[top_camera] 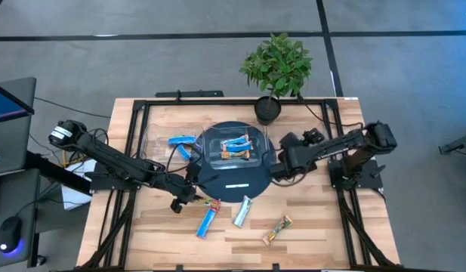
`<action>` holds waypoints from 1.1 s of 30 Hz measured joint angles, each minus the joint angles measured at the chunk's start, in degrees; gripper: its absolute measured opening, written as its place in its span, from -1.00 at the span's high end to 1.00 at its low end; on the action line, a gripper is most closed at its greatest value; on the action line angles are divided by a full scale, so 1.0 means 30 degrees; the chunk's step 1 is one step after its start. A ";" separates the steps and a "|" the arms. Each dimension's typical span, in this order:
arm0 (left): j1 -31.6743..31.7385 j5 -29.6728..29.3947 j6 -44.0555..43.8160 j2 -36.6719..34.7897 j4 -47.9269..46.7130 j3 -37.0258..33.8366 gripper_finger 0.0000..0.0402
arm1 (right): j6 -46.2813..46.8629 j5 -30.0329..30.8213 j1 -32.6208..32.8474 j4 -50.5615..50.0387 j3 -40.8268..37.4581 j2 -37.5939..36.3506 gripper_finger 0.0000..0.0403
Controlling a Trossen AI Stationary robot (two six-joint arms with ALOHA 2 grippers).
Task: Pick and place Granola Bars by type
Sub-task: Put the right red snack bar into the right transparent bin, then move the top left red snack bar to the center of the table
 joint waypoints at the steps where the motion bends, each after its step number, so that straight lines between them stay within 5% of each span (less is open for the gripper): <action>1: -0.0003 0.0000 -0.0140 0.0000 -0.0067 0.0000 0.11 | 0.0008 0.0198 0.0353 0.0035 0.0000 0.0000 -0.33; 8: 0.0004 0.0571 -0.1317 0.0000 -0.0464 0.0000 0.11 | -0.0612 0.0825 0.4094 0.1664 0.0073 -0.0007 -0.34; 19: -0.0136 0.3204 -0.3809 0.1663 0.0408 -0.0484 0.11 | -0.6602 0.2166 1.0158 1.0814 0.0080 0.0058 -0.34; 26: -0.0134 0.3222 -0.5478 0.4214 0.0876 -0.0736 0.11 | -0.9004 0.2698 1.1279 1.4507 0.0080 0.0073 -0.34; 33: -0.0127 0.1939 -0.5241 0.5310 0.2148 -0.0685 0.11 | -0.9134 0.2664 1.1283 1.4836 0.0080 0.0073 -0.34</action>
